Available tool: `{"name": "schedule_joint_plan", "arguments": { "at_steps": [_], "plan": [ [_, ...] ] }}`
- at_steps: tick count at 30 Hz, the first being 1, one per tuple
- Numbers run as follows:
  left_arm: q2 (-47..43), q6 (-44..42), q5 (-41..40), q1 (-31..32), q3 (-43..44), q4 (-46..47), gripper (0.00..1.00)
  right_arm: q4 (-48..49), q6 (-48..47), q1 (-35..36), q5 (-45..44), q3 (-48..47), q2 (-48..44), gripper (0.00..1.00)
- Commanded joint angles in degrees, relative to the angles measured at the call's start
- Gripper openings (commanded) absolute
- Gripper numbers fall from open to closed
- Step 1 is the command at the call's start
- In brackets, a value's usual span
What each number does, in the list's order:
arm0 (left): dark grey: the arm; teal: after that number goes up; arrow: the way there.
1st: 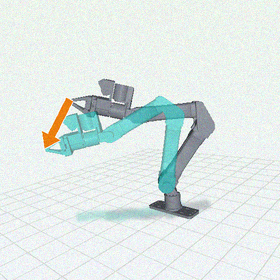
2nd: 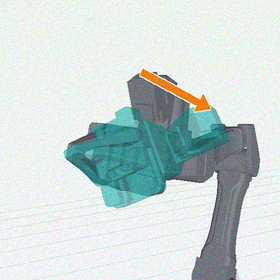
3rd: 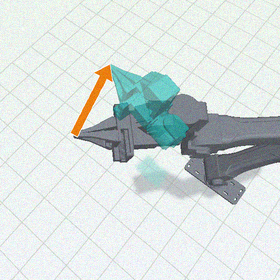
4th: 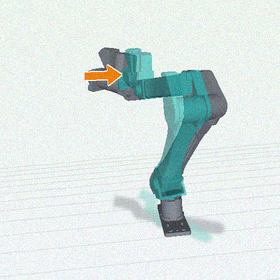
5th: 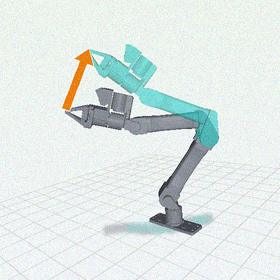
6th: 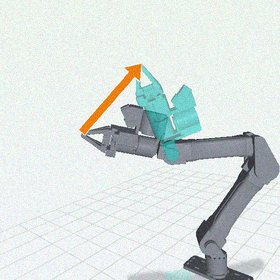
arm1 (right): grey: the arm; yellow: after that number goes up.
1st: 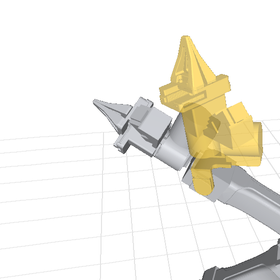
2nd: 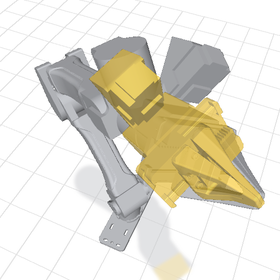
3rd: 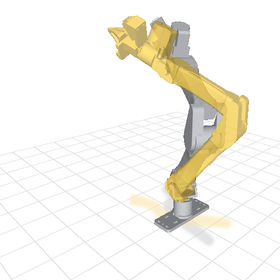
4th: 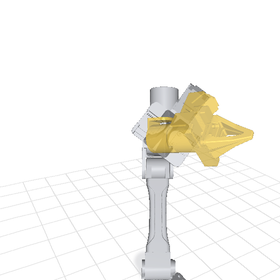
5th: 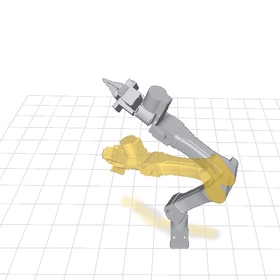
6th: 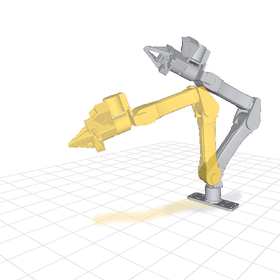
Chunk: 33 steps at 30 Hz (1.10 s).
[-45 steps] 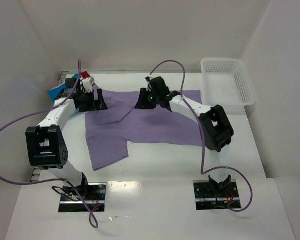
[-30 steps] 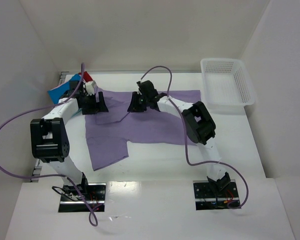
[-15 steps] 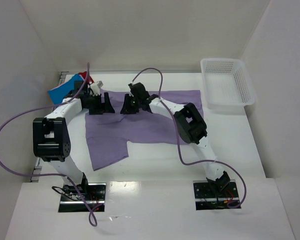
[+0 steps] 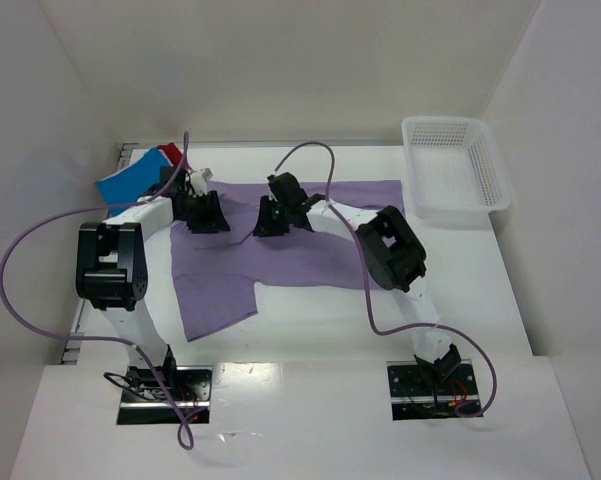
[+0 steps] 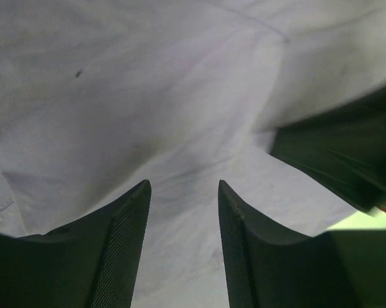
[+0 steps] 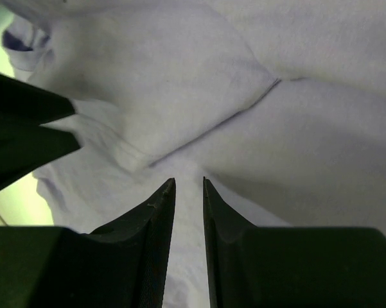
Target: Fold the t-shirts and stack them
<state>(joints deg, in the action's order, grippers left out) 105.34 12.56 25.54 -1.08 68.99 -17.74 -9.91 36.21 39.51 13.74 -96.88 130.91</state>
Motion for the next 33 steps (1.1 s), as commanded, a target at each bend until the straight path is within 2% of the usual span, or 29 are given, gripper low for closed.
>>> {"name": "schedule_joint_plan", "arguments": {
  "at_steps": [1,5,8,14,19,31,33],
  "plan": [
    [2.5,1.7,-2.5,0.1,-0.1,1.9,0.49,4.1,1.0,0.3,-0.9,2.6,-6.0,0.29],
    [3.0,1.7,-5.5,0.1,-0.1,1.9,0.45,5.3,1.5,0.8,-0.9,3.6,-6.5,0.29],
    [3.6,1.7,-6.2,0.1,-0.1,1.9,0.37,6.5,2.1,0.8,-0.3,3.6,-6.0,0.29],
    [4.7,2.2,-7.9,0.1,-0.1,1.9,0.32,5.3,2.1,2.8,0.9,-0.1,-2.8,0.29],
    [5.2,2.2,-8.9,0.1,-0.1,1.9,0.31,2.5,1.0,3.3,0.9,-4.6,0.8,0.29],
    [5.2,2.7,-8.9,0.1,-0.1,1.9,0.31,-6.8,-0.6,3.8,-7.6,-13.4,6.0,0.29],
    [5.2,2.7,-8.9,0.1,-0.1,1.4,0.31,-7.4,-0.6,3.8,-8.8,-13.4,6.5,0.26]
  ]
}}
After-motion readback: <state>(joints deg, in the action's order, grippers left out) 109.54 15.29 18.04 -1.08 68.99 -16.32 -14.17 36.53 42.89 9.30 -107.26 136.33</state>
